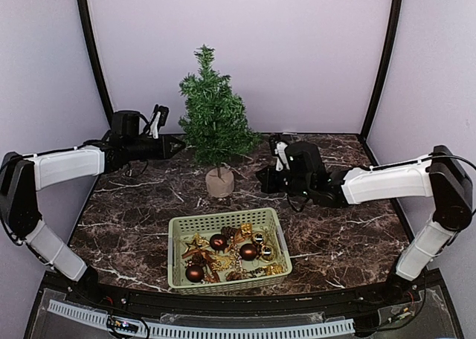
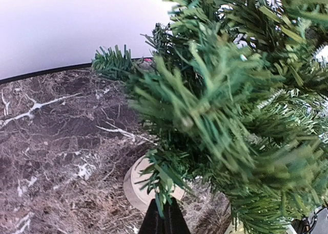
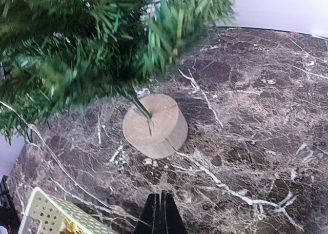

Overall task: Decorate the small christmas tree
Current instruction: Wrap the side of the string light in the gap of the branches.

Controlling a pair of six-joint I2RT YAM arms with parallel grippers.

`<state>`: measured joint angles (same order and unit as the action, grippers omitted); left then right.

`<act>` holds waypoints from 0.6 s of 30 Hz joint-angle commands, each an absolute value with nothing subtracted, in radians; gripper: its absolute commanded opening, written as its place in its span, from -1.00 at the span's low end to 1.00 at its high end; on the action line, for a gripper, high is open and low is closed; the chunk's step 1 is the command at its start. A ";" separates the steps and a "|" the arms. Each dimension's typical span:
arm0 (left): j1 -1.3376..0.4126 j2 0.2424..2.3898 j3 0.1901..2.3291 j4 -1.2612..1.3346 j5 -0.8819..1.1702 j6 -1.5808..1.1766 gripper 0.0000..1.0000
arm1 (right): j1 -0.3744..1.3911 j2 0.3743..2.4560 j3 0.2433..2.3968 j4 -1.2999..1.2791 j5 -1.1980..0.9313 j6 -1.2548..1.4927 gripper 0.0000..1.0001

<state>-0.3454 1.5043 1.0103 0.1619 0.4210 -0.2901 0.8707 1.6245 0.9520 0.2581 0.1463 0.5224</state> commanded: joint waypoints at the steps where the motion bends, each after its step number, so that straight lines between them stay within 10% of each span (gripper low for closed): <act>1: -0.315 1.534 1.078 0.190 0.482 -0.229 -1.00 | 0.881 1.590 0.983 0.163 0.144 0.477 -1.00; 10: -0.314 1.409 1.015 0.136 0.392 -0.193 0.20 | 0.901 1.527 1.050 0.089 0.169 0.454 -1.00; 18: -0.398 1.226 0.906 0.052 0.357 -0.216 0.54 | 0.902 1.541 1.127 0.031 0.221 0.405 -1.00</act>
